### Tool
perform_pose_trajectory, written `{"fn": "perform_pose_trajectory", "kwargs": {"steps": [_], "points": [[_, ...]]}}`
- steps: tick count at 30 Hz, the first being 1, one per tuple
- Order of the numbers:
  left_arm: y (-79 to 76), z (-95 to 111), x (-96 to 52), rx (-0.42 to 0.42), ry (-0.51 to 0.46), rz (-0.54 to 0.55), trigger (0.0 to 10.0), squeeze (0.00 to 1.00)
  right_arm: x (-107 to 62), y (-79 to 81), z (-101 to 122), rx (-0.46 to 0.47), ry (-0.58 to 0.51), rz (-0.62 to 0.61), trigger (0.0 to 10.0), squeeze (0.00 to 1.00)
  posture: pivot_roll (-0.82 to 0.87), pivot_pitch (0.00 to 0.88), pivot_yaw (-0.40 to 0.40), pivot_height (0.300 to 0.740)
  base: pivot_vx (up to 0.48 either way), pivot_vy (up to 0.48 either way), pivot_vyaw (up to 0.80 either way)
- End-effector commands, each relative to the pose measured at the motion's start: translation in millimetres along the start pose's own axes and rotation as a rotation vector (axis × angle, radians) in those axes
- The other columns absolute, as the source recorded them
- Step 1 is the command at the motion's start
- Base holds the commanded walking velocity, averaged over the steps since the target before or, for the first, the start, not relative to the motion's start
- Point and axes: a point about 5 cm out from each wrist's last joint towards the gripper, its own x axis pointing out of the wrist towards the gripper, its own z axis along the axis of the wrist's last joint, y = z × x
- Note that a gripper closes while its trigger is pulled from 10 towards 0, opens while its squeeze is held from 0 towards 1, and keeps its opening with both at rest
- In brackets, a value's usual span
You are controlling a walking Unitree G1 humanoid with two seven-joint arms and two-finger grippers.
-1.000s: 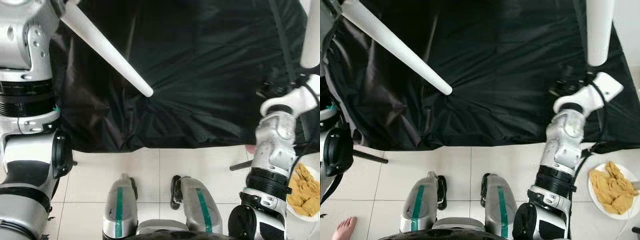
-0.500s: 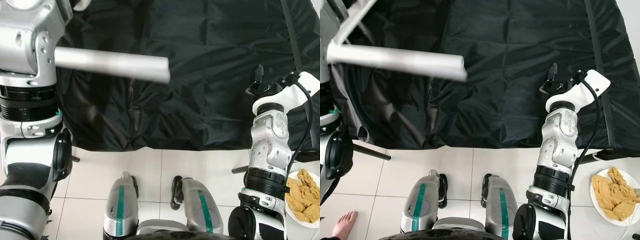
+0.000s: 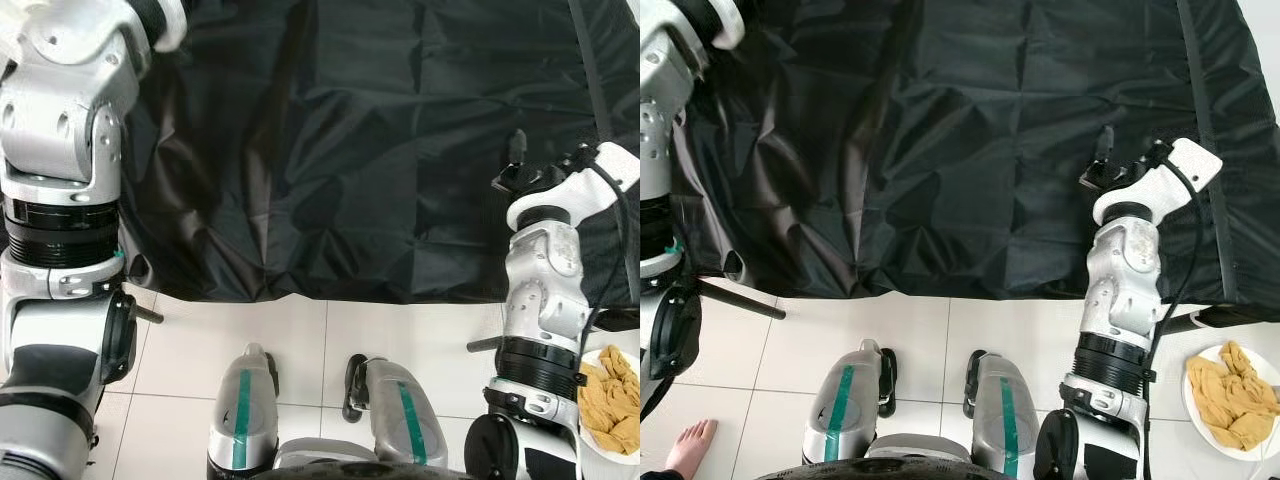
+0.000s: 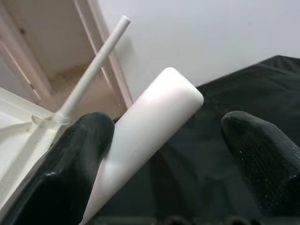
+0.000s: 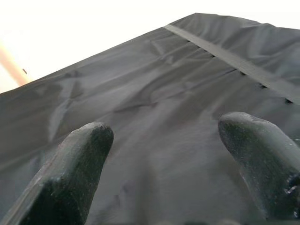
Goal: Building children table
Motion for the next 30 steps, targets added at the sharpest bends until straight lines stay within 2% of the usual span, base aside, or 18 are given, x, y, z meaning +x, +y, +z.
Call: {"fn": "perform_pose_trajectory", "kwargs": {"steps": [1, 4, 5, 6, 8, 9, 12, 17, 18, 19, 21, 24, 30], "points": [[-0.7, -13.4, -1.2, 0.01, 0.059, -0.019, 10.0, 0.0, 0.6, 1.2, -4.1, -0.001, 0.013, 0.007, 10.0, 0.0, 0.08, 0.076, 0.04, 0.74, 0.0, 0.0, 0.0], [-7.6, -16.9, -3.5, 0.071, 0.071, -0.065, 10.0, 0.0, 1.5, 1.5, -2.9, 0.0, 0.009, 0.008, 10.0, 0.0, 0.08, 0.077, 0.041, 0.74, 0.0, 0.0, 0.0], [-16.1, -20.7, -5.6, 0.071, 0.085, -0.116, 10.0, 0.0, 1.7, 0.9, -2.7, 0.0, 0.009, 0.007, 10.0, 0.0, 0.08, 0.079, 0.042, 0.74, 0.0, 0.0, 0.0], [-16.1, -20.7, -5.6, 0.071, 0.085, -0.116, 10.0, 0.0, 1.7, 0.9, -2.7, 0.0, 0.009, 0.007, 10.0, 0.0, 0.08, 0.079, 0.042, 0.74, 0.0, 0.0, 0.0], [-32.8, -28.8, -10.7, 0.097, 0.113, -0.215, 10.0, 0.0, 1.9, -0.6, -2.8, -0.004, 0.01, 0.005, 10.0, 0.0, 0.09, 0.08, 0.043, 0.74, 0.0, 0.0, 0.0], [-32.8, -28.8, -10.7, 0.097, 0.113, -0.215, 10.0, 0.0, 1.9, -0.6, -2.8, -0.004, 0.01, 0.005, 10.0, 0.0, 0.09, 0.08, 0.043, 0.74, 0.0, 0.0, 0.0], [-47.8, -38.5, -16.1, 0.141, 0.146, -0.299, 10.0, 0.0, 2.3, -2.0, -3.1, -0.009, 0.012, 0.003, 10.0, 0.0, 0.09, 0.082, 0.042, 0.74, 0.0, 0.0, 0.0], [-54.9, -46.9, -18.5, 0.125, 0.192, -0.333, 10.0, 0.0, 2.9, -2.3, -2.9, -0.009, 0.012, 0.002, 10.0, 0.0, 0.09, 0.082, 0.042, 0.74, 0.0, 0.0, 0.0], [-68.8, -60.8, -24.8, 0.11, 0.243, -0.399, 10.0, 0.0, 4.7, -2.4, -1.8, -0.005, 0.01, 0.0, 10.0, 0.0, 0.1, 0.091, 0.039, 0.74, 0.0, 0.0, 0.0], [-68.8, -60.8, -24.8, 0.11, 0.243, -0.399, 10.0, 0.0, 4.7, -2.4, -1.8, -0.005, 0.01, 0.0, 10.0, 0.0, 0.1, 0.091, 0.039, 0.74, 0.0, 0.0, 0.0], [-83.9, -74.6, -33.8, 0.1, 0.288, -0.474, 10.0, 0.0, 7.4, -1.1, -0.1, -0.009, 0.006, 0.008, 10.0, 0.0, 0.1, 0.096, 0.037, 0.74, 0.0, 0.0, 0.0], [-85.8, -77.7, -36.0, 0.106, 0.299, -0.482, 10.0, 0.0, 8.0, -0.3, 0.2, -0.01, 0.006, 0.012, 10.0, 0.0, 0.1, 0.095, 0.036, 0.74, 0.0, 0.0, 0.0], [-79.2, -81.5, -37.5, 0.122, 0.321, -0.442, 10.0, 0.0, 10.1, 4.6, -0.7, -0.003, 0.014, 0.042, 10.0, 0.0, 0.11, 0.098, 0.035, 0.74, 0.0, 0.0, 0.0]]}}
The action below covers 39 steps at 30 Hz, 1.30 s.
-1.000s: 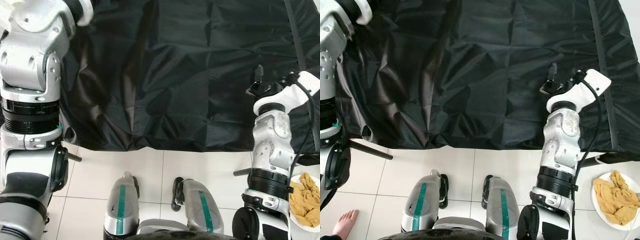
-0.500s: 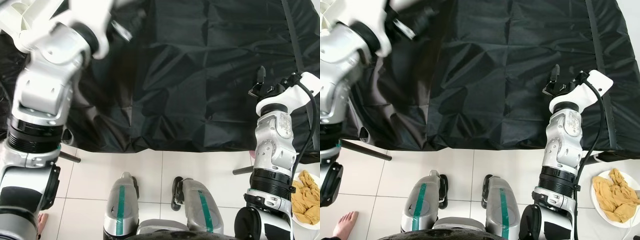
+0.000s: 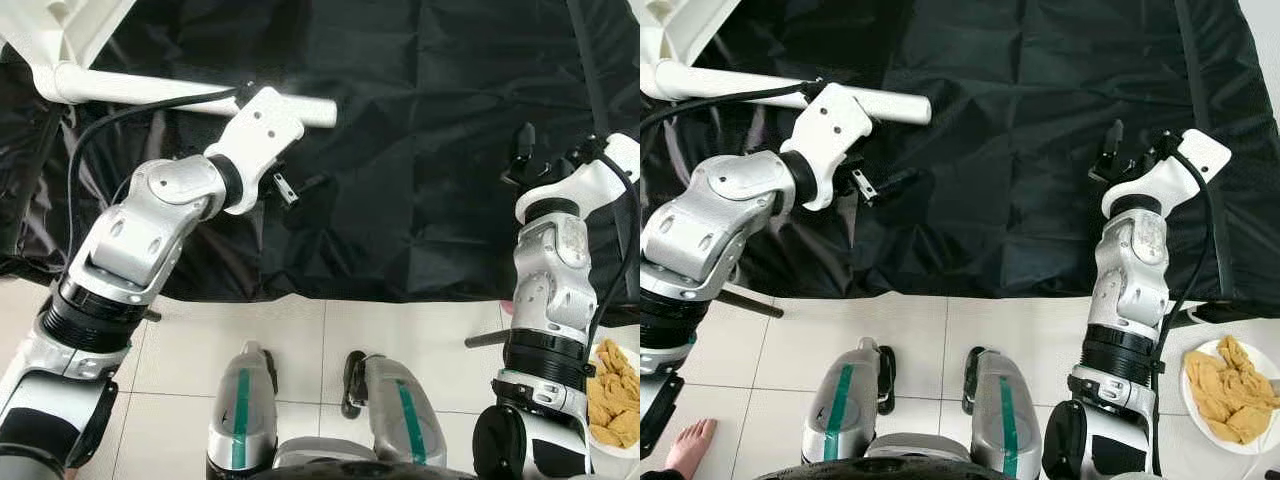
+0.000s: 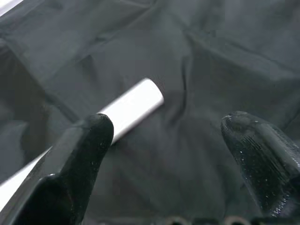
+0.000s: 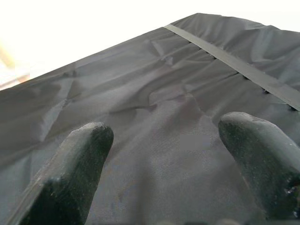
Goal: Building children table
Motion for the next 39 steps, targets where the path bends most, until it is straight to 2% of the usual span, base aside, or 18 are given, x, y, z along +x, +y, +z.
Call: {"fn": "perform_pose_trajectory", "kwargs": {"steps": [1, 7, 13, 23, 25, 27, 30, 31, 35, 39], "points": [[2.5, 0.1, -2.8, 0.01, 0.006, 0.025, 10.0, 0.0, 1.5, 4.4, -2.9, 0.011, 0.012, 0.027, 10.0, 0.0, 0.11, 0.098, 0.035, 0.74, 0.0, 0.0, 0.0], [7.1, 0.4, -5.2, 0.004, 0.005, 0.044, 10.0, 0.0, 3.0, 8.3, -2.7, 0.01, 0.012, 0.047, 10.0, 0.0, 0.12, 0.1, 0.035, 0.74, 0.0, 0.0, 0.0], [23.8, 4.0, -8.3, -0.026, -0.024, 0.161, 10.0, 0.0, 3.4, 15.2, -4.5, 0.013, 0.017, 0.085, 10.0, 0.0, 0.12, 0.098, 0.032, 0.74, 0.0, 0.0, 0.0], [30.5, 1.3, -7.6, -0.034, -0.024, 0.226, 10.0, 0.0, 3.8, 20.0, -4.3, 0.006, 0.014, 0.116, 10.0, 0.0, 0.12, 0.096, 0.026, 0.74, 0.0, 0.0, 0.0], [36.4, 2.8, -7.9, -0.072, -0.074, 0.306, 10.0, 0.0, 4.1, 22.9, 4.2, -0.042, -0.051, 0.137, 10.0, 0.0, 0.12, 0.09, 0.015, 0.74, 0.0, 0.0, 0.0], [36.4, 2.8, -7.9, -0.072, -0.074, 0.306, 10.0, 0.0, 4.1, 22.9, 4.2, -0.042, -0.051, 0.137, 10.0, 0.0, 0.12, 0.09, 0.015, 0.74, 0.0, 0.0, 0.0], [46.2, 2.9, -14.9, -0.16, -0.172, 0.452, 10.0, 0.0, -2.5, 35.6, 11.6, -0.128, -0.144, 0.236, 10.0, 0.0, 0.12, 0.091, -0.002, 0.74, 0.0, 0.0, 0.0], [47.0, -0.6, -15.5, -0.201, -0.173, 0.474, 10.0, 0.0, -4.5, 39.1, 10.2, -0.127, -0.141, 0.259, 10.0, 0.0, 0.12, 0.09, -0.01, 0.74, 0.0, 0.0, 0.0], [46.7, -9.6, -16.5, -0.275, -0.182, 0.555, 10.0, 0.0, -8.5, 48.8, 5.4, -0.119, -0.124, 0.305, 10.0, 0.0, 0.12, 0.093, -0.027, 0.74, 0.0, 0.0, 0.0], [46.3, -14.4, -16.7, -0.298, -0.182, 0.595, 10.0, 0.0, -8.3, 51.5, 3.0, -0.119, -0.113, 0.305, 10.0, 0.0, 0.12, 0.093, -0.033, 0.74, 0.0, 0.0, 0.0]]}}
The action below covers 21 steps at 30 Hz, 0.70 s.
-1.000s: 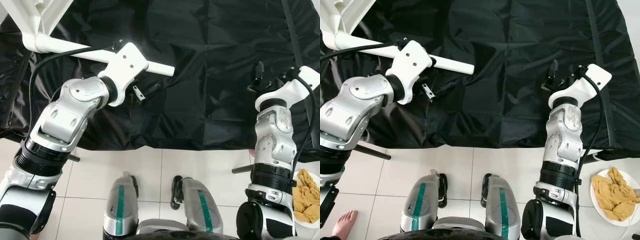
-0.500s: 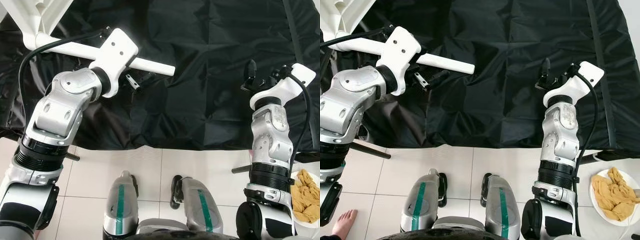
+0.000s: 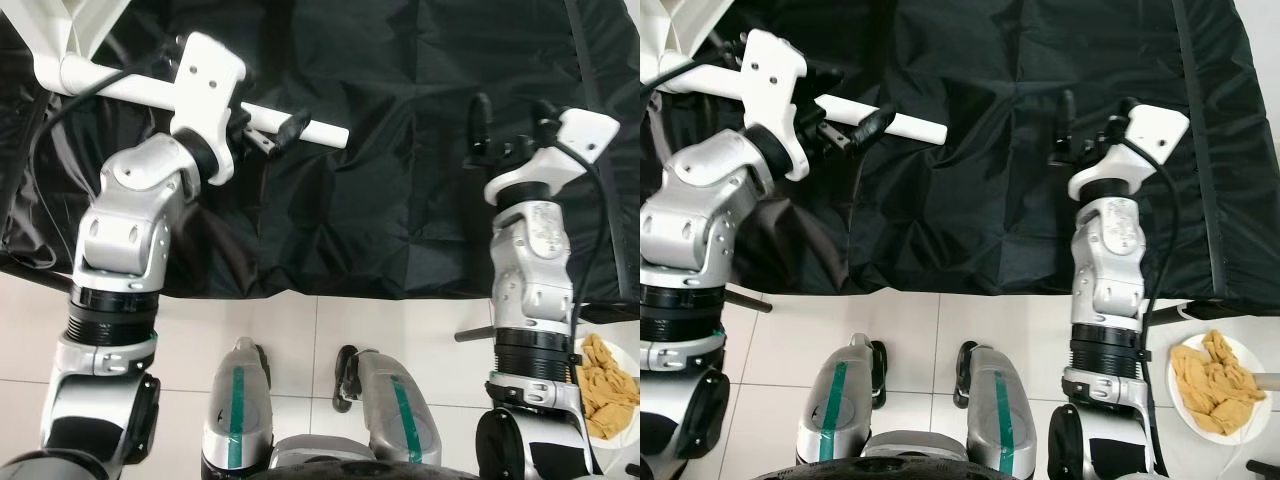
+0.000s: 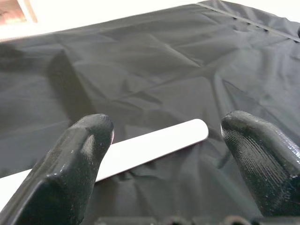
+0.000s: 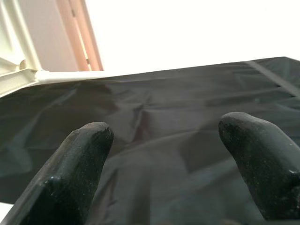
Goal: Building children table
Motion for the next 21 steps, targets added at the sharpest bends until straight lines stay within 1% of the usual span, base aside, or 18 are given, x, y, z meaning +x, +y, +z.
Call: {"fn": "perform_pose_trajectory", "kwargs": {"steps": [1, 2, 3, 5, 6, 8, 9, 11, 13, 14, 15, 20, 21], "points": [[19.9, -4.7, -5.1, -0.008, 0.008, 0.376, 10.0, 0.0, -1.6, -0.9, -2.8, -0.008, 0.015, -0.004, 10.0, 0.0, 0.12, 0.093, -0.033, 0.74, 0.0, 0.0, 0.0], [19.9, -4.7, -5.1, -0.008, 0.008, 0.376, 10.0, 0.0, -1.6, -0.9, -2.8, -0.008, 0.015, -0.004, 10.0, 0.0, 0.12, 0.093, -0.033, 0.74, 0.0, 0.0, 0.0], [20.8, -8.3, -6.4, -0.024, 0.003, 0.402, 10.0, 0.0, -0.7, 0.9, -4.6, -0.009, 0.026, -0.005, 10.0, 0.0, 0.13, 0.094, -0.04, 0.74, 0.0, 0.0, 0.0], [20.8, -8.3, -6.4, -0.024, 0.003, 0.402, 10.0, 0.0, -0.7, 0.9, -4.6, -0.009, 0.026, -0.005, 10.0, 0.0, 0.13, 0.094, -0.04, 0.74, 0.0, 0.0, 0.0], [22.4, -14.8, -8.6, -0.037, 0.002, 0.434, 10.0, 0.0, 1.1, 2.2, -7.9, -0.014, 0.045, -0.015, 10.0, 0.0, 0.13, 0.095, -0.057, 0.74, 0.0, 0.0, 0.0], [22.4, -14.8, -8.6, -0.037, 0.002, 0.434, 10.0, 0.0, 1.1, 2.2, -7.9, -0.014, 0.045, -0.015, 10.0, 0.0, 0.13, 0.095, -0.057, 0.74, 0.0, 0.0, 0.0], [25.1, -22.3, -11.3, -0.04, 0.009, 0.477, 10.0, 0.0, 3.4, 3.5, -10.6, -0.025, 0.056, -0.016, 10.0, 0.0, 0.12, 0.09, -0.068, 0.74, 0.0, 0.0, 0.0], [30.0, -30.5, -14.0, -0.045, 0.008, 0.531, 10.0, 0.0, 7.5, 6.7, -14.2, -0.054, 0.054, 0.013, 10.0, 0.0, 0.13, 0.09, -0.08, 0.74, 0.0, 0.0, 0.0], [30.0, -30.5, -14.0, -0.045, 0.008, 0.531, 10.0, 0.0, 7.5, 6.7, -14.2, -0.054, 0.054, 0.013, 10.0, 0.0, 0.13, 0.09, -0.08, 0.74, 0.0, 0.0, 0.0], [31.4, -31.5, -14.3, -0.05, 0.004, 0.54, 10.0, 0.0, 8.5, 7.8, -14.7, -0.06, 0.048, 0.029, 10.0, 0.0, 0.13, 0.088, -0.084, 0.74, 0.0, 0.0, 0.0], [33.0, -32.5, -15.0, -0.054, 0.001, 0.552, 10.0, 0.0, 9.2, 9.6, -15.2, -0.046, 0.043, 0.049, 10.0, 0.0, 0.13, 0.086, -0.087, 0.74, 0.0, 0.0, 0.0], [35.1, -35.9, -17.3, -0.095, -0.007, 0.576, 10.0, 0.0, 9.7, 14.4, -16.4, -0.028, 0.034, 0.087, 10.0, 0.0, 0.13, 0.082, -0.092, 0.74, 0.0, 0.0, 0.0], [35.4, -36.9, -18.7, -0.114, -0.015, 0.59, 10.0, 0.0, 8.9, 16.5, -17.4, -0.031, 0.032, 0.102, 10.0, 0.0, 0.13, 0.079, -0.096, 0.74, 0.0, 0.0, 0.0]]}}
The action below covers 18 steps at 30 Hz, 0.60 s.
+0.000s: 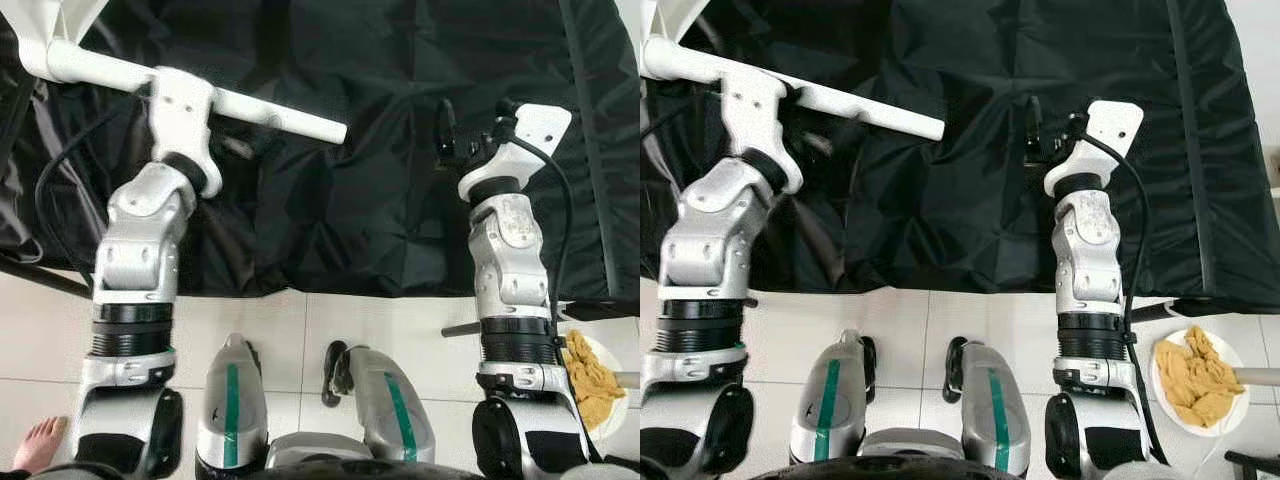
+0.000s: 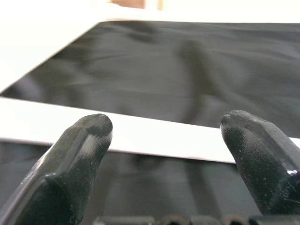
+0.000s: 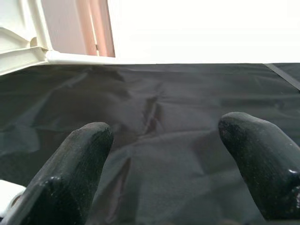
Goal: Building children table
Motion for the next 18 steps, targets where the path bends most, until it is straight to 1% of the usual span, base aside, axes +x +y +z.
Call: {"fn": "perform_pose_trajectory", "kwargs": {"steps": [1, 4, 5, 8, 10, 15, 17, 18], "points": [[0.7, -7.1, -1.8, -0.012, 0.018, 0.031, 10.0, 0.0, -1.7, 1.2, -3.8, 0.004, 0.005, 0.017, 10.0, 0.0, 0.13, 0.079, -0.096, 0.74, 0.0, 0.0, 0.0], [0.8, -7.4, -3.5, -0.019, -0.002, 0.046, 10.0, 0.0, -3.6, 4.3, -5.7, 0.005, 0.003, 0.038, 10.0, 0.0, 0.13, 0.078, -0.102, 0.74, 0.0, 0.0, 0.0], [-0.8, -8.7, -3.8, -0.032, -0.01, 0.047, 10.0, 0.0, -4.5, 4.4, -6.7, 0.003, -0.002, 0.038, 10.0, 0.0, 0.13, 0.075, -0.106, 0.74, 0.0, 0.0, 0.0], [-1.8, -9.3, -4.9, -0.034, -0.03, 0.058, 10.0, 0.0, -6.1, 4.6, -7.9, 0.0, -0.006, 0.042, 10.0, 0.0, 0.13, 0.074, -0.107, 0.74, 0.0, 0.0, 0.0], [-5.3, -11.0, -7.6, -0.019, -0.052, 0.063, 10.0, 0.0, -9.6, 5.3, -11.6, -0.002, -0.007, 0.05, 10.0, 0.0, 0.13, 0.072, -0.108, 0.74, 0.0, 0.0, 0.0], [-7.9, -12.5, -9.2, -0.031, -0.061, 0.054, 10.0, 0.0, -11.7, 6.4, -14.8, 0.003, -0.002, 0.054, 10.0, 0.0, 0.13, 0.07, -0.107, 0.74, 0.0, 0.0, 0.0], [-11.9, -13.2, -10.7, 0.023, -0.071, 0.067, 10.0, 0.0, -12.8, 7.1, -18.4, 0.008, 0.002, 0.049, 10.0, 0.0, 0.14, 0.061, -0.095, 0.74, 0.0, 0.0, 0.0], [-11.9, -13.2, -10.7, 0.023, -0.071, 0.067, 10.0, 0.0, -12.8, 7.1, -18.4, 0.008, 0.002, 0.049, 10.0, 0.0, 0.14, 0.061, -0.095, 0.74, 0.0, 0.0, 0.0]]}}
